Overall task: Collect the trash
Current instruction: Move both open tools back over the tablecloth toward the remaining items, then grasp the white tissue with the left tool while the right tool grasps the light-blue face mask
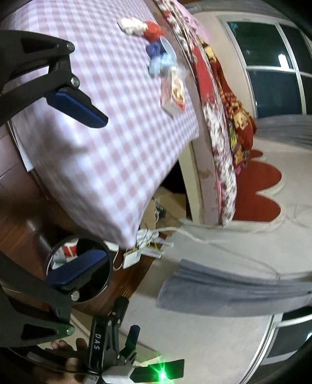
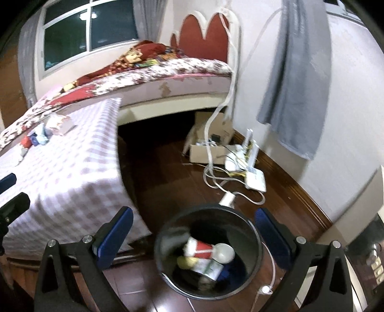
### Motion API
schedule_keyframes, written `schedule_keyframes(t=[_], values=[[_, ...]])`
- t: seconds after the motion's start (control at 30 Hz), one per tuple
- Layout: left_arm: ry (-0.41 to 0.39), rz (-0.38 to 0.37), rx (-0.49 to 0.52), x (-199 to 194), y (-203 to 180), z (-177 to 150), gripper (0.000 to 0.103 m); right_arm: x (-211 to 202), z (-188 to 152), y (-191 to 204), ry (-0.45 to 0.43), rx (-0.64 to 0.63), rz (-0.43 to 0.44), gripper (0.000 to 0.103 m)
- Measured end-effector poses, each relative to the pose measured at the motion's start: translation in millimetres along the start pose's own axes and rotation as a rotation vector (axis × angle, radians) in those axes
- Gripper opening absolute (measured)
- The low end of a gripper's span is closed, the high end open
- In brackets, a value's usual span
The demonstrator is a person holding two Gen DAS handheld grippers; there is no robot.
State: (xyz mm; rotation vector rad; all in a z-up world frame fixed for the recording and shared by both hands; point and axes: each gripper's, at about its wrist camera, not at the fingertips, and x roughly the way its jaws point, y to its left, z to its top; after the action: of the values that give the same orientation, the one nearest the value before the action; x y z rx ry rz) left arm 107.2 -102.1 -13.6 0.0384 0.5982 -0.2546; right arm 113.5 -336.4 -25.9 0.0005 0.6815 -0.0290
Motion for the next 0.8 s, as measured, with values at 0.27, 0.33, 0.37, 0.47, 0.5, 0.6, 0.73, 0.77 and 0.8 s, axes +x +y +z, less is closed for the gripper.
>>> schedule_keyframes(t=[0.27, 0.33, 0.37, 0.47, 0.5, 0.6, 0.73, 0.77, 0.8], values=[[-0.021, 0.142, -0.063, -16, 72, -1, 0.102, 11, 26, 75, -0.04, -0.089, 0.114, 0.102], [-0.025, 0.179, -0.088, -21, 92, -1, 0.102, 13, 31, 97, -0.049, -0.117, 0.148, 0.102], [-0.027, 0.201, -0.107, -24, 106, -2, 0.102, 13, 32, 103, -0.052, -0.126, 0.16, 0.102], [-0.03, 0.25, -0.144, -30, 135, -5, 0.102, 17, 37, 135, -0.059, -0.166, 0.205, 0.102], [-0.03, 0.263, -0.151, -32, 141, -6, 0.102, 18, 39, 148, -0.06, -0.181, 0.223, 0.102], [-0.032, 0.304, -0.178, -39, 163, -11, 0.102, 22, 42, 173, -0.058, -0.209, 0.266, 0.102], [-0.031, 0.347, -0.215, -44, 193, -15, 0.102, 28, 48, 209, -0.042, -0.266, 0.297, 0.102], [-0.03, 0.352, -0.225, -44, 201, -15, 0.102, 29, 50, 213, -0.031, -0.269, 0.304, 0.102], [-0.029, 0.358, -0.232, -44, 207, -14, 0.102, 34, 53, 222, -0.018, -0.268, 0.323, 0.102]])
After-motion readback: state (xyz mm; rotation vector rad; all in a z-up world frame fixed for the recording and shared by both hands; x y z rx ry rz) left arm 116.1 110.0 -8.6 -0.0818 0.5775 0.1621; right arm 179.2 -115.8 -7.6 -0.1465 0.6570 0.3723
